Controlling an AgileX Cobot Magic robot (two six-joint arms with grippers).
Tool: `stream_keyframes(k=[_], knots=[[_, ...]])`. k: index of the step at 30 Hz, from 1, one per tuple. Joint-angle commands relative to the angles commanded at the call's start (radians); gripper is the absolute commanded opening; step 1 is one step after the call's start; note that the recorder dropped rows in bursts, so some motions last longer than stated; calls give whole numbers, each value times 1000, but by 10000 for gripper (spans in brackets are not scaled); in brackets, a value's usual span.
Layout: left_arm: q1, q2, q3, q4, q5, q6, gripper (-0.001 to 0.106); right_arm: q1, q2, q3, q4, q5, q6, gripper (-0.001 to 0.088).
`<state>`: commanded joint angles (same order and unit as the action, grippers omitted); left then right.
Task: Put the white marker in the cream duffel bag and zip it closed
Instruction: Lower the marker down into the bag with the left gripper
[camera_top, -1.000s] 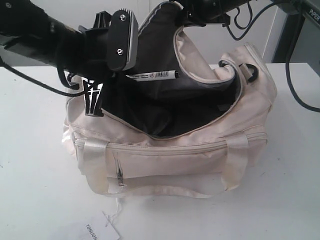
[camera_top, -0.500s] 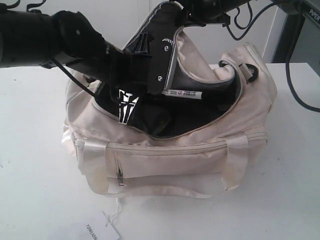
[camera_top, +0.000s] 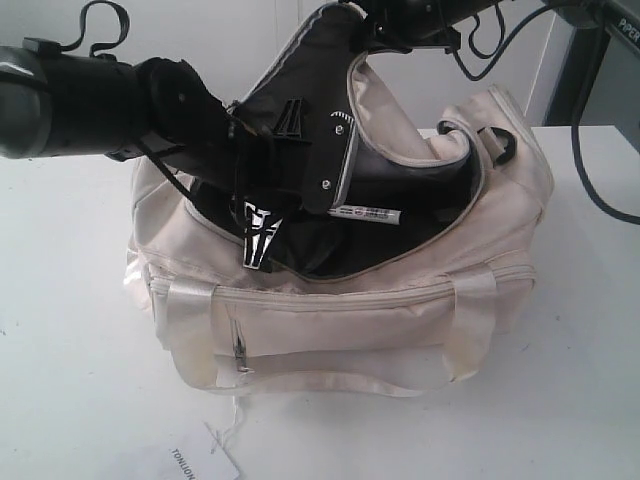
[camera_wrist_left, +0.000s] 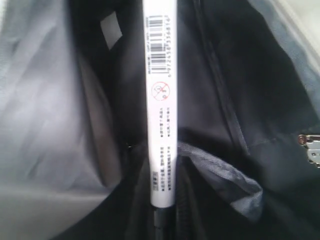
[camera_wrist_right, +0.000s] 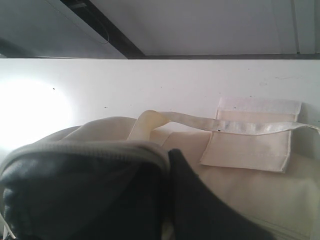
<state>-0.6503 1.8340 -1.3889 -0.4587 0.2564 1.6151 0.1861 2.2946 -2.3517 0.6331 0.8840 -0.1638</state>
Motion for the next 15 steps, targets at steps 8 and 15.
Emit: stream_keyframes(k=[8,15], knots=[[0,0,0,0,1,0,131,0,0,0,0,0,0,0],[0,0,0,0,-1,-25,486,0,0,0,0,0,0,0]])
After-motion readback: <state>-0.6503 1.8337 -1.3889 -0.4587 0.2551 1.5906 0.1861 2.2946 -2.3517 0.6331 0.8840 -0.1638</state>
